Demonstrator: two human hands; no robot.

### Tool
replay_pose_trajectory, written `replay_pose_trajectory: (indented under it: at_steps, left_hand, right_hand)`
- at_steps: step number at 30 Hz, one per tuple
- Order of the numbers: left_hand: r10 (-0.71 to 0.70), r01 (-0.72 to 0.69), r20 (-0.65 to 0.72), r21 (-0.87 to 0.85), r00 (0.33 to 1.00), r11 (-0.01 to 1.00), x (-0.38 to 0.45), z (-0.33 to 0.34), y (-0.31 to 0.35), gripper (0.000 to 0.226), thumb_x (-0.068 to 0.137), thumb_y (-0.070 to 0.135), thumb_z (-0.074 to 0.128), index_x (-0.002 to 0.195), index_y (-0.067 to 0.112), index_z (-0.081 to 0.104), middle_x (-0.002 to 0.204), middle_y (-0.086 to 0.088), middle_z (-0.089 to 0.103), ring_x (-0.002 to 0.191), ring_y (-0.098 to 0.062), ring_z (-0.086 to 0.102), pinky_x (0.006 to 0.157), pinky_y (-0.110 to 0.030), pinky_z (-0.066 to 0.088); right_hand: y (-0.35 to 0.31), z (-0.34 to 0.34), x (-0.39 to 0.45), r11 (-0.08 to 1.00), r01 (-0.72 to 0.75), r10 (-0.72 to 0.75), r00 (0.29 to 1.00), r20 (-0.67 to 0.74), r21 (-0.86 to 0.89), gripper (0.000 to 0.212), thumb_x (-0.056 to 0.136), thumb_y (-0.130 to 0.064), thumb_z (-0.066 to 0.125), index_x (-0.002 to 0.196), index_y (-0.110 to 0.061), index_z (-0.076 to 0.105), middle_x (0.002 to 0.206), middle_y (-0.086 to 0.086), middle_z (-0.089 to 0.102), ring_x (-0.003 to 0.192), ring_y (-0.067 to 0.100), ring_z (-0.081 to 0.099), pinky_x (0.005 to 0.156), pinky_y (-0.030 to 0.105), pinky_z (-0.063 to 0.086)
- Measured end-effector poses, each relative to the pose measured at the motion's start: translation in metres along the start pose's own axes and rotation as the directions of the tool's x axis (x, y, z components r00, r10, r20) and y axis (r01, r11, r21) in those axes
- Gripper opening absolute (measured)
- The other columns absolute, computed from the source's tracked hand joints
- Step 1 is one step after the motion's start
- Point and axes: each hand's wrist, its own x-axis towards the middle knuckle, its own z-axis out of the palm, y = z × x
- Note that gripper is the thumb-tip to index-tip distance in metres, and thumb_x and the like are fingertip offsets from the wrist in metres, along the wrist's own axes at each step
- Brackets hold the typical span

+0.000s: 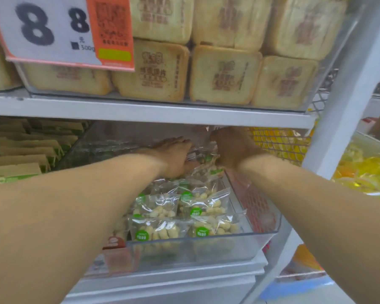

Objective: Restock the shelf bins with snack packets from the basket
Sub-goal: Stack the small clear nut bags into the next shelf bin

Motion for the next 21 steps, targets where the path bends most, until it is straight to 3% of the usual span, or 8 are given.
replay_pose_trajectory:
  at_steps: [3, 7, 11, 13, 15, 17, 19, 21]
  left_hand:
    - [-0.008, 0.006, -0.025, -0.099, 1.0, 0.995, -0.023, -0.011, 0.008, 0.064, 0.099, 0.05, 0.048, 0.152, 0.021, 0.028, 0.157, -0.001, 0.033, 0.142, -0.022, 0.035, 0.115, -0.035, 0.03]
    - [0.012, -0.052, -0.21, -0.189, 0.978, 0.981, -0.075, -0.024, 0.026, 0.034, 0.098, 0.038, 0.054, 0.126, 0.017, 0.055, 0.127, -0.006, 0.059, 0.117, -0.025, 0.056, 0.092, -0.031, 0.044]
    - [0.059, -0.181, -0.551, -0.169, 0.832, 0.969, -0.155, -0.026, 0.034, 0.02, 0.091, 0.031, 0.052, 0.101, 0.018, 0.064, 0.097, 0.0, 0.062, 0.097, -0.022, 0.057, 0.087, -0.04, 0.046]
    - [0.007, -0.214, -0.644, -0.243, 0.765, 0.946, -0.209, -0.018, 0.03, 0.016, 0.089, 0.029, 0.052, 0.093, 0.018, 0.063, 0.091, 0.005, 0.06, 0.092, -0.017, 0.055, 0.081, -0.032, 0.045]
    - [-0.092, -0.185, -0.658, -0.339, 0.748, 0.922, -0.261, 0.009, 0.014, 0.016, 0.089, 0.027, 0.052, 0.091, 0.016, 0.064, 0.087, 0.006, 0.059, 0.087, -0.012, 0.054, 0.077, -0.024, 0.041]
    - [-0.215, -0.056, -0.562, -0.425, 0.798, 0.904, -0.31, 0.055, -0.012, 0.021, 0.088, 0.031, 0.049, 0.091, 0.016, 0.065, 0.085, 0.008, 0.058, 0.082, -0.01, 0.053, 0.073, -0.02, 0.038]
    - [-0.371, 0.148, -0.393, -0.493, 0.841, 0.857, -0.356, 0.108, -0.044, 0.028, 0.086, 0.04, 0.046, 0.093, 0.02, 0.065, 0.086, 0.011, 0.058, 0.08, -0.011, 0.055, 0.071, -0.022, 0.04]
    - [-0.494, 0.339, -0.218, -0.499, 0.842, 0.798, -0.399, 0.163, -0.079, 0.037, 0.084, 0.045, 0.043, 0.095, 0.018, 0.065, 0.088, 0.007, 0.061, 0.082, -0.014, 0.059, 0.075, -0.03, 0.047]
  right_hand:
    - [-0.002, -0.008, -0.025, 1.0, -0.006, 0.006, 1.0, 0.012, 0.01, 0.057, 0.085, 0.003, 0.062, 0.137, -0.018, 0.054, 0.131, 0.012, 0.06, 0.122, 0.033, 0.057, 0.098, 0.04, 0.051]
    - [-0.025, -0.015, -0.076, 0.976, 0.014, 0.021, 0.987, -0.157, 0.219, 0.042, 0.082, -0.006, 0.06, 0.122, -0.017, 0.063, 0.111, 0.014, 0.07, 0.101, 0.036, 0.065, 0.084, 0.039, 0.055]
    - [-0.084, -0.019, -0.148, 0.847, 0.267, -0.045, 0.898, -0.438, 0.46, 0.015, 0.084, -0.011, 0.064, 0.098, -0.016, 0.067, 0.087, 0.001, 0.068, 0.082, 0.021, 0.064, 0.075, 0.037, 0.051]
    - [-0.121, -0.019, -0.181, 0.728, 0.325, -0.018, 0.89, -0.456, 0.604, 0.009, 0.085, -0.008, 0.065, 0.088, -0.017, 0.064, 0.078, -0.005, 0.066, 0.072, 0.012, 0.061, 0.066, 0.027, 0.048]
    - [-0.159, -0.004, -0.205, 0.621, 0.292, -0.04, 0.939, -0.343, 0.727, 0.009, 0.088, -0.011, 0.066, 0.086, -0.019, 0.061, 0.075, -0.008, 0.065, 0.071, 0.009, 0.061, 0.062, 0.021, 0.047]
    - [-0.196, 0.03, -0.223, 0.551, 0.177, -0.153, 0.982, -0.109, 0.816, 0.009, 0.091, -0.016, 0.066, 0.092, -0.024, 0.061, 0.08, -0.011, 0.065, 0.073, 0.004, 0.062, 0.061, 0.015, 0.047]
    - [-0.234, 0.075, -0.236, 0.58, 0.055, -0.287, 0.948, 0.141, 0.813, 0.011, 0.092, -0.021, 0.065, 0.102, -0.024, 0.061, 0.09, -0.01, 0.065, 0.074, 0.005, 0.063, 0.067, 0.018, 0.05]
    - [-0.265, 0.122, -0.247, 0.657, 0.019, -0.374, 0.876, 0.305, 0.753, 0.022, 0.091, -0.023, 0.066, 0.111, -0.02, 0.061, 0.099, -0.005, 0.066, 0.081, 0.01, 0.063, 0.078, 0.025, 0.05]
